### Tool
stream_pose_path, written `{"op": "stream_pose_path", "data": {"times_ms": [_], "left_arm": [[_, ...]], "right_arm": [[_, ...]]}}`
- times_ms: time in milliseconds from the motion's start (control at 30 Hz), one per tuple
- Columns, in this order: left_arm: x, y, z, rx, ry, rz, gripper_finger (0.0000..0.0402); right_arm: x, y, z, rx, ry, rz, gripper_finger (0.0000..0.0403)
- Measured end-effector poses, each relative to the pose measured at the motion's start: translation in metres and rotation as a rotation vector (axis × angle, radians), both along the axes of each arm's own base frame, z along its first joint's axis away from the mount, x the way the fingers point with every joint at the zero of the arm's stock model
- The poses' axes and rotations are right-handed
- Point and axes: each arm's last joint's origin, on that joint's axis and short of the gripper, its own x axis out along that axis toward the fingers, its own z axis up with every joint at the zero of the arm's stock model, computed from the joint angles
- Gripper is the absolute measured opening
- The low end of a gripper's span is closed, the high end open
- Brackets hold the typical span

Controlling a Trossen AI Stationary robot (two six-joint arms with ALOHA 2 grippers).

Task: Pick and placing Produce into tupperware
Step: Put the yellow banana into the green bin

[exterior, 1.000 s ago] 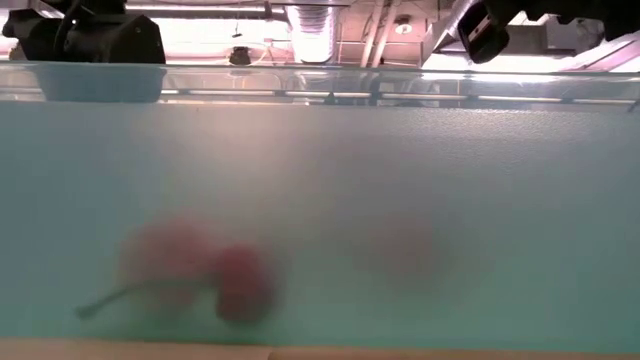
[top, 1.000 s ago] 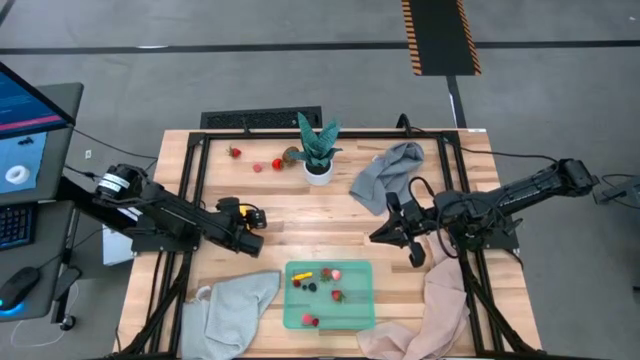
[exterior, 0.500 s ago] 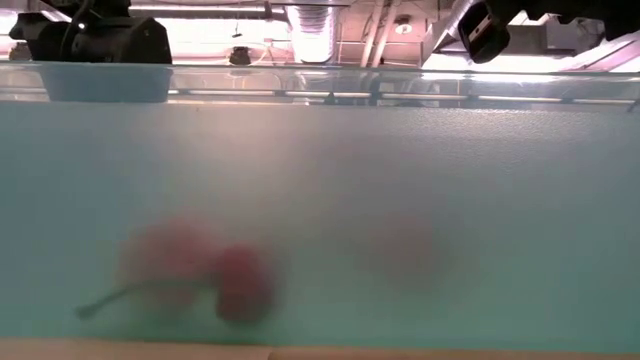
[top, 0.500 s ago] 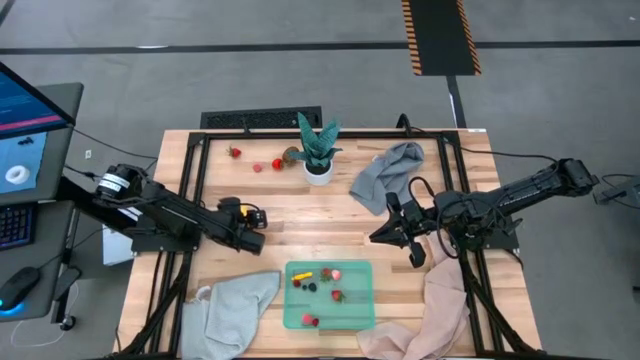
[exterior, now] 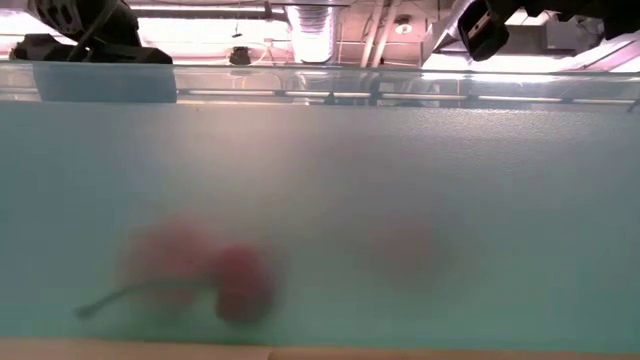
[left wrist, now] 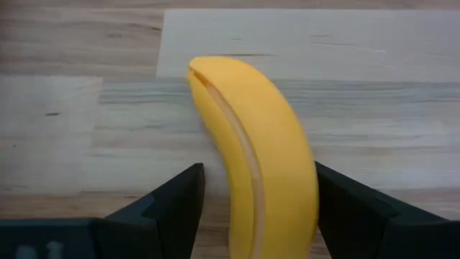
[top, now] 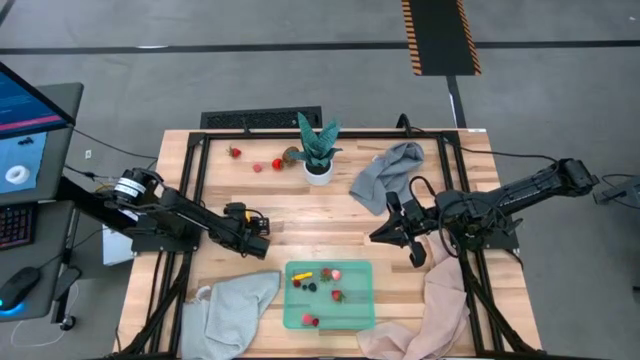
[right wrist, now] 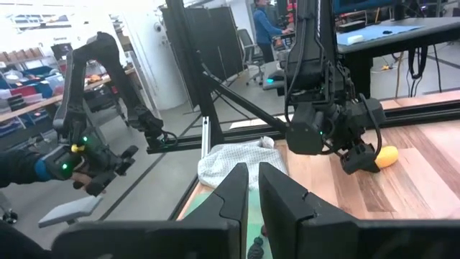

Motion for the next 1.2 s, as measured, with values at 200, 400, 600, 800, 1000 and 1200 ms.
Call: {"op": "stream_pose_path", "data": {"times_ms": [200,400,600,800,1000,1200], "left_arm": [[0.0010,0.0004,0.0019,0.006,0.004,-0.028,0.0228],[0.0021,0.0009,0.0018,0.011,-0.006,-0.028,0.0181],[0.0030,0.0012,0.0024,0.027,-0.014,-0.033,0.0128],[0.0031,0.0021,0.0026,0.038,-0.013,-0.035,0.0147],[0.0034,0.0030,0.0026,0.044,-0.011,-0.041,0.0165],[0.0044,0.0031,0.0027,0.054,-0.022,-0.045,0.0135]], "right_arm": [[0.0000,0.0002,-0.0005,-0.001,0.004,0.001,0.0059],[0.0000,0.0002,-0.0008,-0.002,0.008,0.001,0.0059],[-0.0001,0.0001,-0.0007,-0.002,0.008,0.001,0.0059],[0.0000,0.0002,-0.0008,-0.002,0.008,0.001,0.0059],[-0.0001,0.0001,-0.0008,-0.002,0.008,0.001,0.0059],[0.0000,0.0002,-0.0008,-0.002,0.008,0.001,0.0059]]}}
